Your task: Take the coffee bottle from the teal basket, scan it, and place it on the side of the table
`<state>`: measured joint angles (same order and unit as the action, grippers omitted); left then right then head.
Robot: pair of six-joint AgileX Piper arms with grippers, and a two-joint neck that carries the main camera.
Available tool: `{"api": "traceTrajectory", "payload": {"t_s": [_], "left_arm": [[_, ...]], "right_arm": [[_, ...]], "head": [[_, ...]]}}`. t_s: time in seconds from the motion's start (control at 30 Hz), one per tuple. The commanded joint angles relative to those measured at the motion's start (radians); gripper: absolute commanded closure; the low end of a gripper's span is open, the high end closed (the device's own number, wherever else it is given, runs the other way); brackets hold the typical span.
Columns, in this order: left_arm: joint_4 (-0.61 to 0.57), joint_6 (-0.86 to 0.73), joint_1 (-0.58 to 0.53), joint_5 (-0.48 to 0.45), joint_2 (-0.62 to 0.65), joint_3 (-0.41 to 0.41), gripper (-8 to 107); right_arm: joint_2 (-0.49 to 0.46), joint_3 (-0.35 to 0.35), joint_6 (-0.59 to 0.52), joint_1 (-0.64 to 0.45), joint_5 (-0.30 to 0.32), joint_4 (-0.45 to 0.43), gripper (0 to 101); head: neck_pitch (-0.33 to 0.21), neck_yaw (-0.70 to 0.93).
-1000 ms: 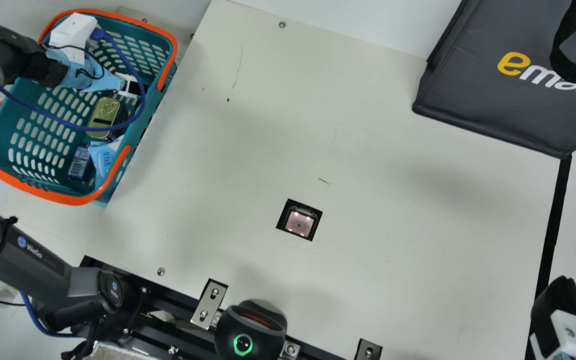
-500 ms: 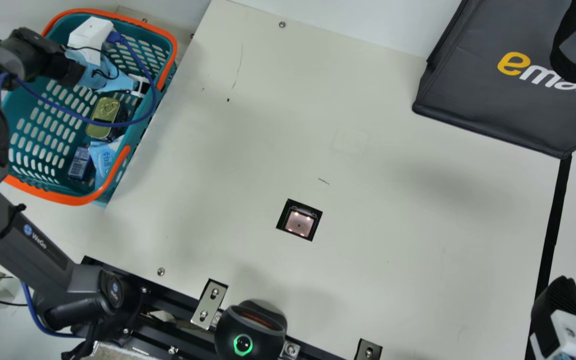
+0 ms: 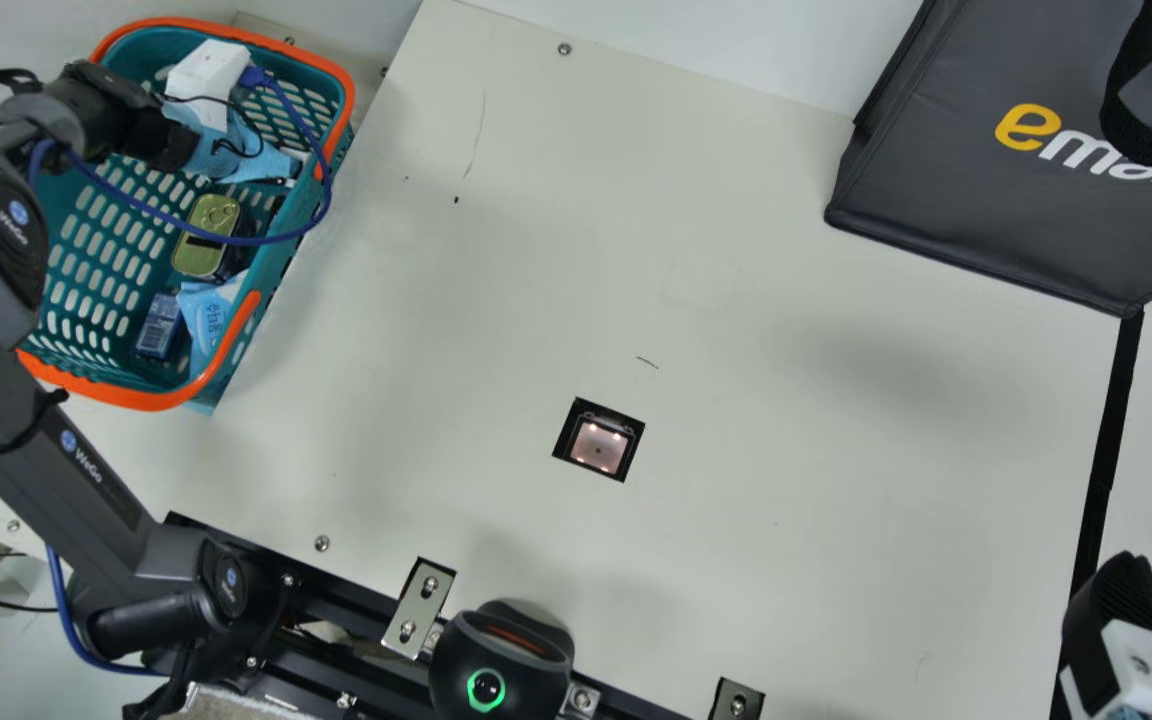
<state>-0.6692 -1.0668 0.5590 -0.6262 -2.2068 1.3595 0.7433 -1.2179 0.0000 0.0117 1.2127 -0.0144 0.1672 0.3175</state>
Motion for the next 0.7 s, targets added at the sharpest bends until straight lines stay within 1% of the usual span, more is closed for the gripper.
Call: {"api": "traceTrajectory", "payload": {"t_s": [0.0,0.4,0.67], "left_arm": [[-0.015,-0.011,-0.003,0.014,-0.007,-0.006,9],[-0.122,-0.083,-0.018,0.1,-0.046,-0.037,9],[-0.148,-0.088,-0.029,0.151,-0.073,-0.049,9]], "right_arm": [[0.0,0.0,0.0,0.0,0.0,0.0,6],[0.0,0.0,0.0,0.0,0.0,0.0,6],[0.0,0.0,0.0,0.0,0.0,0.0,6]], "head": [[-0.029,0.004],[-0.029,0.004],[-0.029,0.004]]}}
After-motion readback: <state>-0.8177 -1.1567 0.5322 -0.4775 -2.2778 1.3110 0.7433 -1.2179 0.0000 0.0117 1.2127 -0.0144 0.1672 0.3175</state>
